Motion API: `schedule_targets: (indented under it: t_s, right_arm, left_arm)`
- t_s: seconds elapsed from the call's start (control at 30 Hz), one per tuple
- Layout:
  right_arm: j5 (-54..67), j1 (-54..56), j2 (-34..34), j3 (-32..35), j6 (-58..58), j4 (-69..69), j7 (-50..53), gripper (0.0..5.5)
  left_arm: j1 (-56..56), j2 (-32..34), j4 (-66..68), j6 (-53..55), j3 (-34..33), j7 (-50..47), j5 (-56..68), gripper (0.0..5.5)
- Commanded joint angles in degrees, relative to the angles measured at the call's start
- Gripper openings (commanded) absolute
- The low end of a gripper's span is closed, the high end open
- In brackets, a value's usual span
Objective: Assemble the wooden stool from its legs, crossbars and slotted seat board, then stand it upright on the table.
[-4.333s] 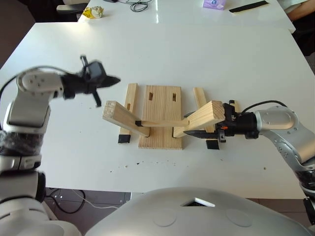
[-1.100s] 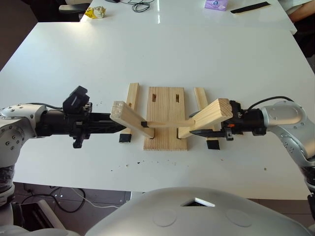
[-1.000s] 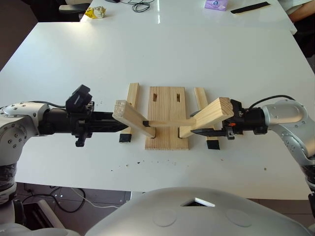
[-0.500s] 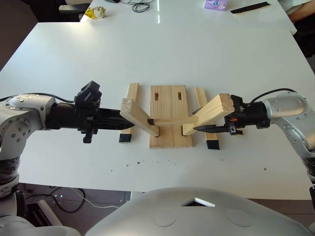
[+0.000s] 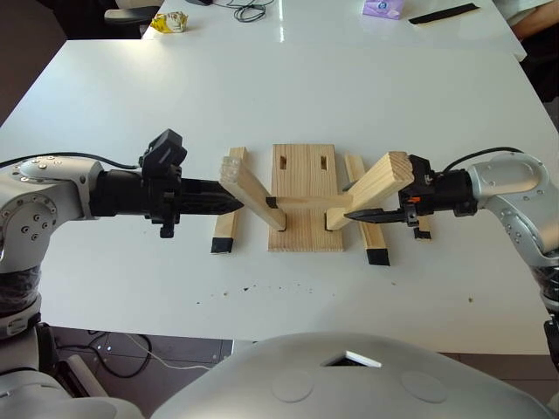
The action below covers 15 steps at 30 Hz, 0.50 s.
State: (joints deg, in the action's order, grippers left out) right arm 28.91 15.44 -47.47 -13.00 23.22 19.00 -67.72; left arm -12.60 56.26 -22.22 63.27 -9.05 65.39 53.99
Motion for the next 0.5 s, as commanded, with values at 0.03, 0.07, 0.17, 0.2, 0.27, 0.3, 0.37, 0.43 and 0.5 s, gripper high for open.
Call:
schedule_targets:
  t_s: [0.03, 0.07, 0.17, 0.2, 0.27, 0.3, 0.37, 0.43, 0.5]
  right_arm:
    - [-5.7, 1.0, 6.4, -12.1, 3.7, 1.1, 1.1, 2.04]
    - [-5.8, 1.2, 6.7, -12.4, 3.8, 0.9, 1.1, 2.04]
    - [-6.1, 1.8, 7.4, -13.0, 3.8, 0.3, 1.2, 2.04]
    - [-6.1, 2.0, 7.5, -13.0, 3.8, 0.1, 1.3, 2.04]
    - [-6.1, 2.4, 7.9, -13.0, 3.9, -0.4, 1.6, 2.04]
    - [-6.2, 2.6, 8.0, -13.0, 3.9, -0.6, 1.8, 2.04]
    - [-7.3, 2.8, 8.4, -12.4, 3.2, -1.4, 3.4, 2.04]
    - [-8.7, 2.4, 8.6, -11.2, 2.5, -2.4, 5.6, 2.04]
    - [-9.6, 1.5, 8.5, -10.0, 2.8, -3.1, 7.5, 2.04]
  left_arm:
    - [-6.6, -10.1, -6.0, -1.1, 7.5, 0.9, 6.8, 1.22]
    - [-6.9, -10.8, -5.9, -1.2, 8.0, 0.6, 6.5, 1.22]
    - [-7.0, -12.3, -6.6, -1.2, 8.9, 0.0, 6.1, 1.22]
    - [-6.9, -12.8, -6.9, -1.2, 9.1, -0.3, 5.9, 1.22]
    - [-6.7, -13.5, -6.5, -1.7, 9.6, -0.7, 4.3, 1.22]
    - [-6.7, -13.9, -5.9, -2.1, 9.7, -1.0, 3.3, 1.22]
    - [-6.5, -14.1, -4.4, -3.3, 9.3, -1.6, 1.0, 1.22]
    - [-5.5, -14.0, -2.7, -5.9, 8.9, -2.5, -2.8, 1.22]
    - [-3.9, -13.8, -1.3, -8.7, 8.2, -3.8, -6.8, 1.22]
